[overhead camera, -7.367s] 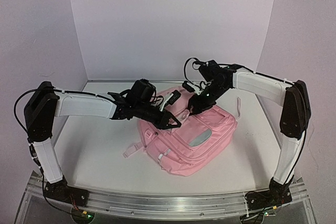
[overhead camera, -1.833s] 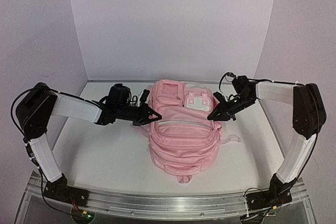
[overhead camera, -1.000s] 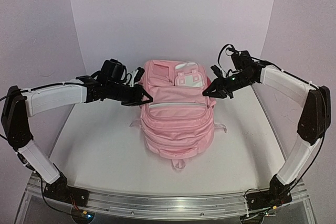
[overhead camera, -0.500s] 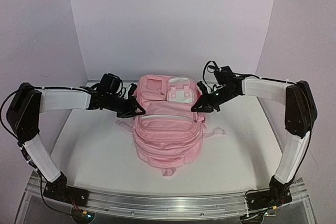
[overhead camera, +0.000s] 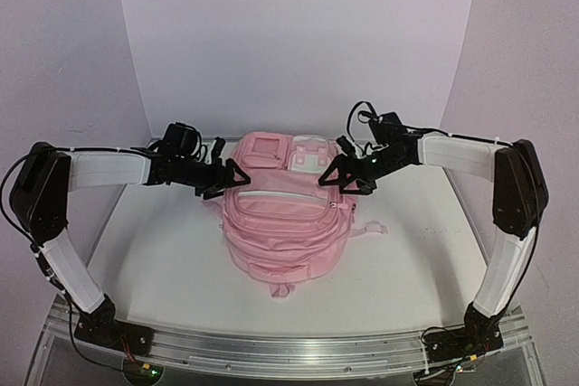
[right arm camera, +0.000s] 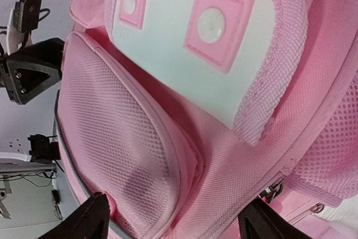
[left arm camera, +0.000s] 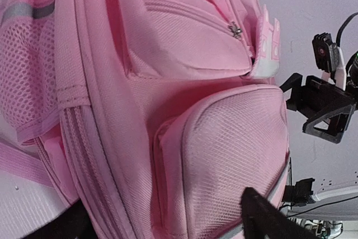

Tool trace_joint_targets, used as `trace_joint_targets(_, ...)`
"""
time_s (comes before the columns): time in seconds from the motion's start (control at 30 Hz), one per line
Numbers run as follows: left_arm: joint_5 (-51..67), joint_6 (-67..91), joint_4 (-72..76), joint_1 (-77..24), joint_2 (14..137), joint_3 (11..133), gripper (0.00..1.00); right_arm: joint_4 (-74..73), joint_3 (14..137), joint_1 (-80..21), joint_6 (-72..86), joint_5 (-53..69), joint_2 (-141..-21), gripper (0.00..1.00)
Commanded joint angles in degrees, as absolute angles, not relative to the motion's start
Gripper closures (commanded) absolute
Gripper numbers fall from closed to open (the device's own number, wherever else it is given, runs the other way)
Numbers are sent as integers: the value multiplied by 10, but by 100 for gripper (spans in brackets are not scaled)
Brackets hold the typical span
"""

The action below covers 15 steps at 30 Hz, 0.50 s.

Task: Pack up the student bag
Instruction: Place the student bag at the center of the board, then reset both arms

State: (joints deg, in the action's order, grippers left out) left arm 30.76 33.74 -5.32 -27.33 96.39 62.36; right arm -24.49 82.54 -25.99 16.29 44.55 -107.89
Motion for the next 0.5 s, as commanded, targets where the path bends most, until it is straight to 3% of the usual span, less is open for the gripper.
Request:
trace_joint_targets(0.0, 300, 275, -118, -251, 895, 689, 2, -231, 852, -222, 150, 466, -1000, 5)
trace_joint_targets(0.23, 285, 221, -274, -171, 849, 755, 0, -316, 903, -150, 89, 432, -955, 2)
trace_joint_targets(0.47, 202, 251, -296, -118, 779, 714, 0, -348, 838, -93, 35, 381, -912, 2)
